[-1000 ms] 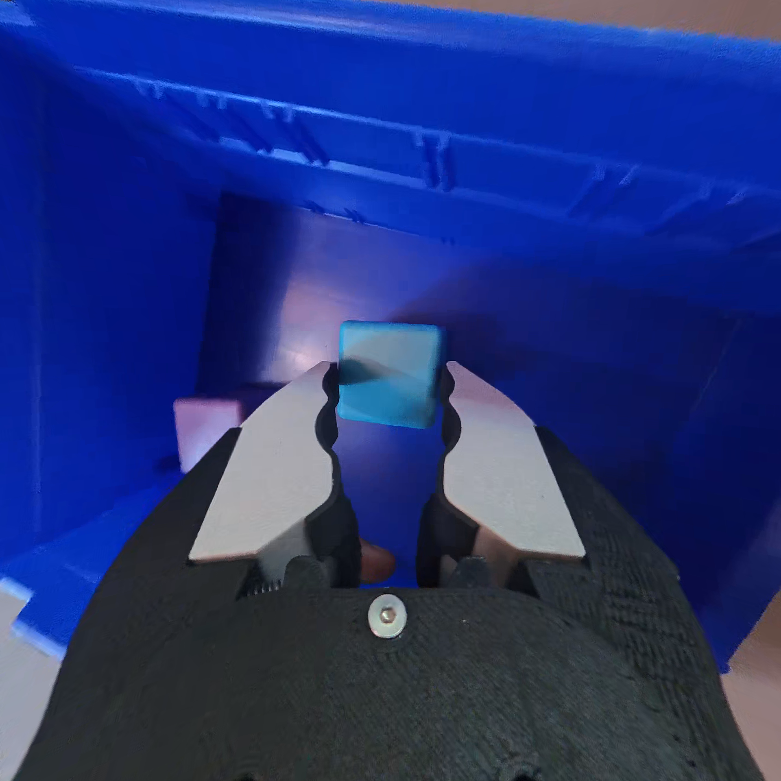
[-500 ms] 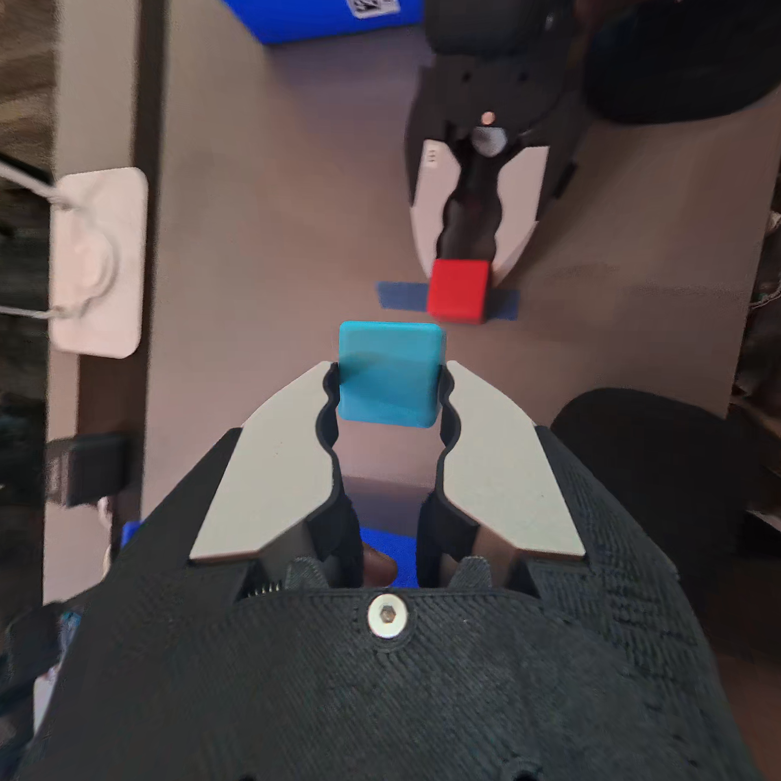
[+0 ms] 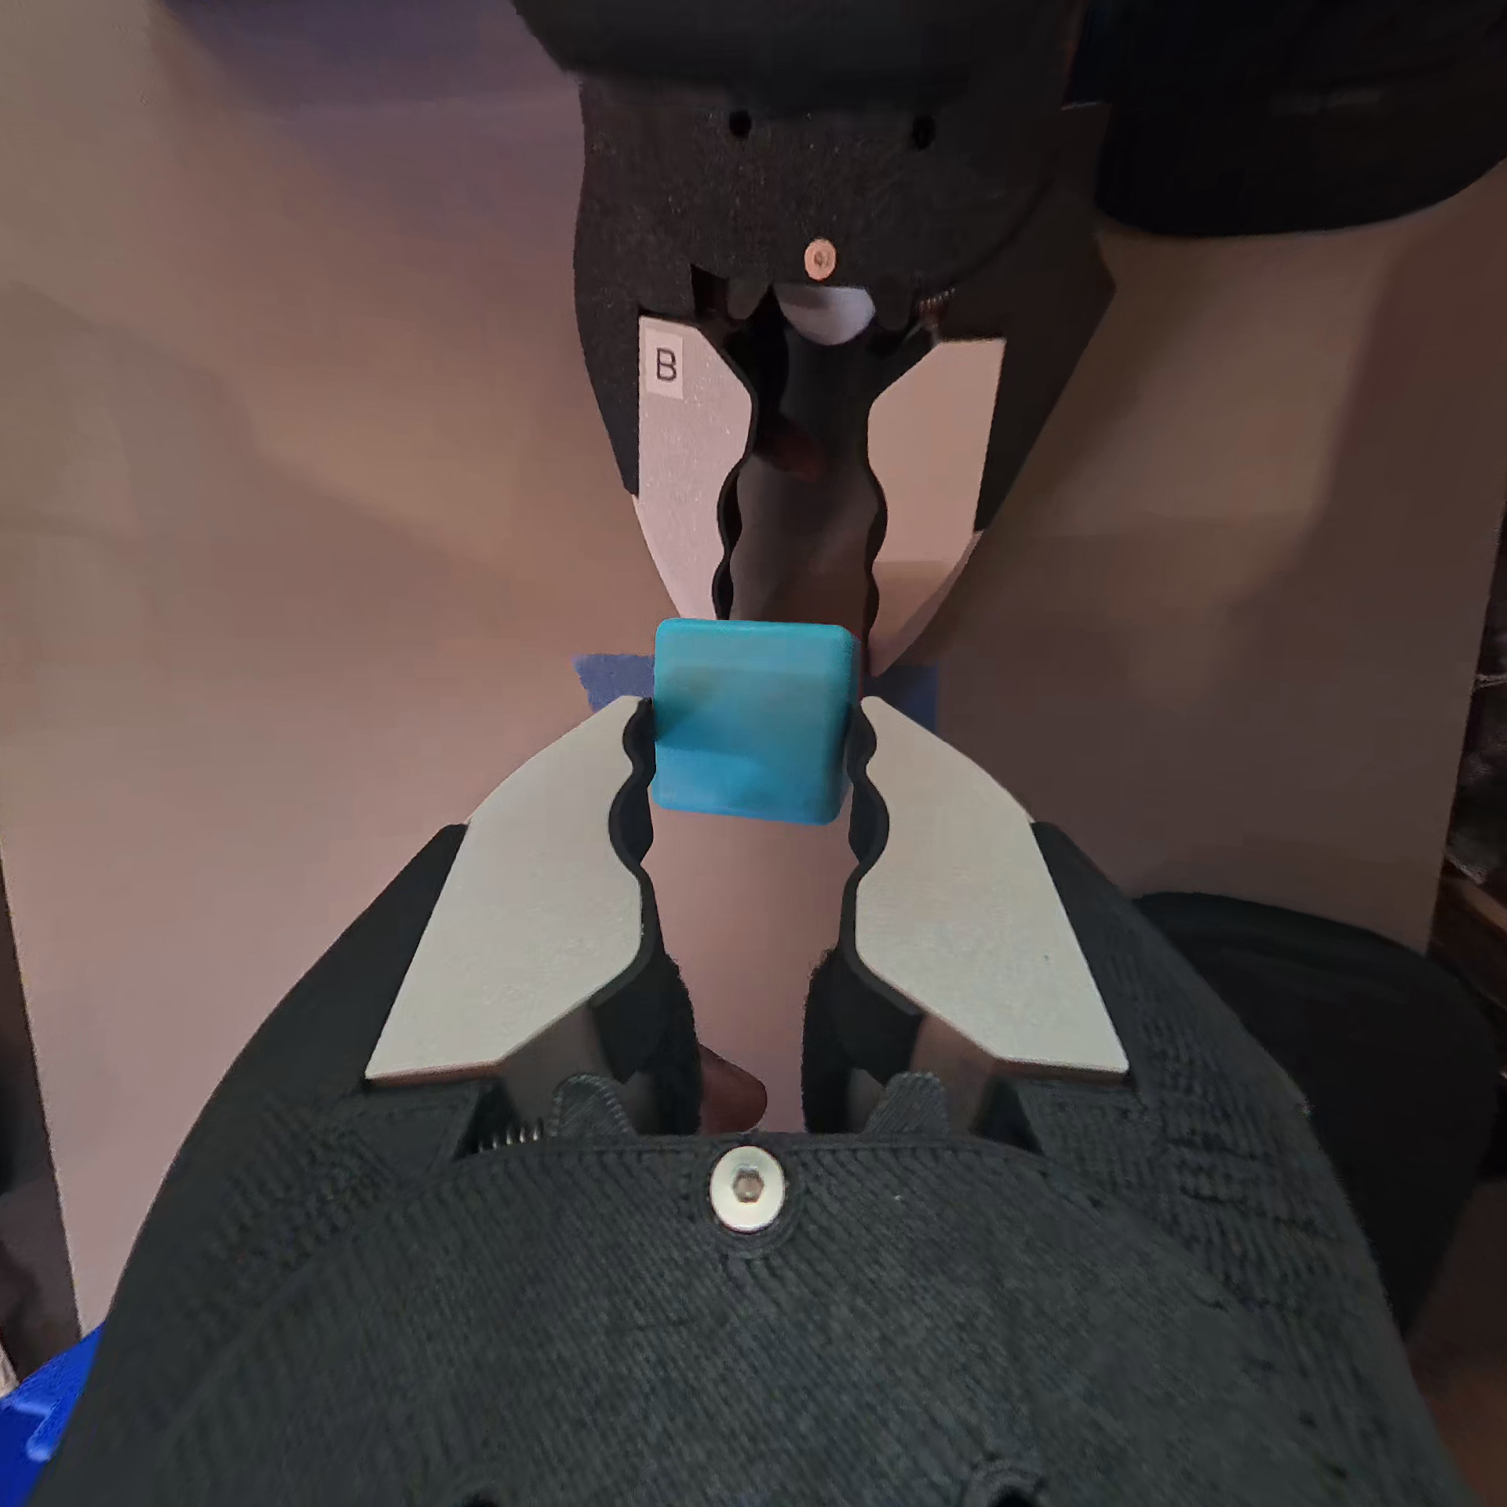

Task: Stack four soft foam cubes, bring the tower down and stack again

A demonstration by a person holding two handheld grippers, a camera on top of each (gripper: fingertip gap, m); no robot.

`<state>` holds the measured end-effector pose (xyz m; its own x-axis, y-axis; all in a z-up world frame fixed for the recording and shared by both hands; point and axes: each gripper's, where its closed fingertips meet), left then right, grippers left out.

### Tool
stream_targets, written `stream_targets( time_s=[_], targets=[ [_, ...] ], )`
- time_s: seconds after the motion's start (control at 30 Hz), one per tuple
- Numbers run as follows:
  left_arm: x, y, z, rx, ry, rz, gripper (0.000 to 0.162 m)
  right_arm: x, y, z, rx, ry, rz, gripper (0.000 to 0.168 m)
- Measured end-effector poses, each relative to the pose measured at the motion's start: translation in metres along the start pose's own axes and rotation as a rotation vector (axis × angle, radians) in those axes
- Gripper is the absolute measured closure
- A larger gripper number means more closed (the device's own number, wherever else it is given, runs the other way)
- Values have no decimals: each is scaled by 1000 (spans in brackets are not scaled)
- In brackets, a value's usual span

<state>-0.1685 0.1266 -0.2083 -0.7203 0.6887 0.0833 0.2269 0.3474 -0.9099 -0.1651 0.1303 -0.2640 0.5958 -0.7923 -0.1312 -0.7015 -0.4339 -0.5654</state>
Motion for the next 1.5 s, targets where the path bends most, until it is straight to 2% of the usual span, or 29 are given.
stream_targets(
  time_s=[0.03, 0.67, 0.73, 0.8, 0.9, 0.93, 1.13, 1.2, 1.27, 1.33, 1.37, 1.43, 1.5],
  targets=[
    [0, 3, 2, 10, 5, -2, 116, 0, 0, 0, 0, 1, 1, 122],
    [1, 4, 1, -116, 7, -56, 116, -1, 0, -1, -2, 1, -1, 122],
    [1, 4, 1, -121, 9, -56, 116, 0, -1, -6, -35, 42, -20, 120],
    [1, 4, 1, -123, 9, -57, 116, 0, -8, -20, -113, 107, -47, 109],
    [1, 4, 1, -123, 12, -56, 116, -3, -12, -35, -196, 99, -24, 109],
    [1, 4, 1, -122, 12, -55, 116, -4, -12, -37, -206, 84, -5, 115],
    [1, 3, 1, -131, 2, -67, 116, -5, -11, -37, -202, 58, 13, 119],
    [3, -8, 6, -153, -37, -119, 104, -4, -11, -37, -202, 50, 13, 119],
    [5, -40, 13, -256, -91, -198, 103, -5, -11, -37, -205, 55, 15, 119],
    [11, -85, 40, -321, -162, -300, 101, -5, -11, -36, -207, 58, 14, 119],
    [15, -106, 67, -285, -201, -358, 100, -5, -11, -36, -207, 57, 13, 119],
    [19, -137, 136, -123, -304, -433, 99, -4, -11, -37, -206, 56, 10, 119],
    [14, -151, 207, 87, -415, -408, 97, -4, -11, -37, -204, 52, 9, 119]
  ],
)
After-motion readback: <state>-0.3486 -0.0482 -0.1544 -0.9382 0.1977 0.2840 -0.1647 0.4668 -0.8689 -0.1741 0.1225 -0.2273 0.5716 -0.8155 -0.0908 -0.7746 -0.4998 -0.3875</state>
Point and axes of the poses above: each gripper's, where its closed fingertips meet, y out along the fingers, z out of its underside, x = y × z across the jaws, and after that the axes turned 6 degrees about z, right-handed
